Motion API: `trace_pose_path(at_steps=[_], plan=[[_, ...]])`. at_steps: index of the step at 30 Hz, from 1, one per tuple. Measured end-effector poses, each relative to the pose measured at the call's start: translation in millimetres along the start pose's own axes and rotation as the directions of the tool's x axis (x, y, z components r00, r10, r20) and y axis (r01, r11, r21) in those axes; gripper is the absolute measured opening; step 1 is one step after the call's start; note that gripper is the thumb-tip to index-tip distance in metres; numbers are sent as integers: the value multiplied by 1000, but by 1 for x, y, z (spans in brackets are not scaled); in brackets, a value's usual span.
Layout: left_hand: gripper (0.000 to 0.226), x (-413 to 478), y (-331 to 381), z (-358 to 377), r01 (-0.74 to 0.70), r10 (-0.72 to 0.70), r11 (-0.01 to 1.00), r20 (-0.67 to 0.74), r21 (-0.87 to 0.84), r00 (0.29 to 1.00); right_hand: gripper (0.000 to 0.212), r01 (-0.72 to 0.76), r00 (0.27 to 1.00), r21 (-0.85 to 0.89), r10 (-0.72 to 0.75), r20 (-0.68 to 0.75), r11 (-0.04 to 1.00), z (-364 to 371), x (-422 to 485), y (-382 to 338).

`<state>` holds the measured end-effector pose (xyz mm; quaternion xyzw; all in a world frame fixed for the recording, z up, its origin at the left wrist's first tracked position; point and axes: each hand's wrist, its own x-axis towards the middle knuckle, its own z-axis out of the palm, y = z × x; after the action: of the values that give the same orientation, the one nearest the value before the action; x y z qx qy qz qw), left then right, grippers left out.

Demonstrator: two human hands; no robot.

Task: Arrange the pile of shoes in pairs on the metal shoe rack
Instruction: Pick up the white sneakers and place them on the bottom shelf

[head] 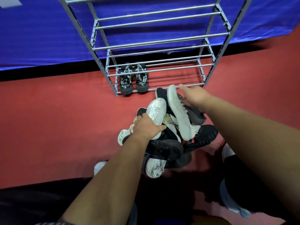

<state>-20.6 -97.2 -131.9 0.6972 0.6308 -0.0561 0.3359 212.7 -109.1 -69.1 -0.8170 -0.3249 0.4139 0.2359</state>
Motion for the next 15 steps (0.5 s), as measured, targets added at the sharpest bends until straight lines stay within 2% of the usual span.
trace_pose_path(at_steps=[1, 4, 5, 6, 8, 10, 12, 15], plan=[[111, 0, -1, 0, 1, -1, 1000, 19, -5, 1000, 59, 18, 998, -27, -16, 64, 999, 7, 3, 4], [112, 3, -4, -1, 15, -12, 999, 88, -31, 996, 40, 96, 985, -362, -38, 166, 927, 24, 3, 27], [111, 3, -4, -1, 29, -24, 999, 107, -46, 994, 45, 108, 979, -453, -16, 202, 885, 30, 2, 36], [109, 4, -4, -2, 42, -35, 997, 119, -58, 992, 60, 105, 971, -511, 24, 239, 853, 35, -1, 44], [108, 6, -4, -2, 57, -47, 995, 130, -76, 990, 91, 98, 959, -524, 60, 277, 846, 44, -5, 61], [111, 7, -2, -3, 70, -56, 993, 141, -94, 988, 103, 117, 959, -498, 32, 280, 859, 53, -2, 72], [108, 9, 0, -3, 83, -68, 991, 144, -101, 987, 103, 137, 968, -508, -5, 252, 850, 60, -1, 75], [89, 9, 0, -2, 90, -81, 985, 70, -150, 994, 88, 133, 986, -499, -60, 158, 856, 58, -3, 72]])
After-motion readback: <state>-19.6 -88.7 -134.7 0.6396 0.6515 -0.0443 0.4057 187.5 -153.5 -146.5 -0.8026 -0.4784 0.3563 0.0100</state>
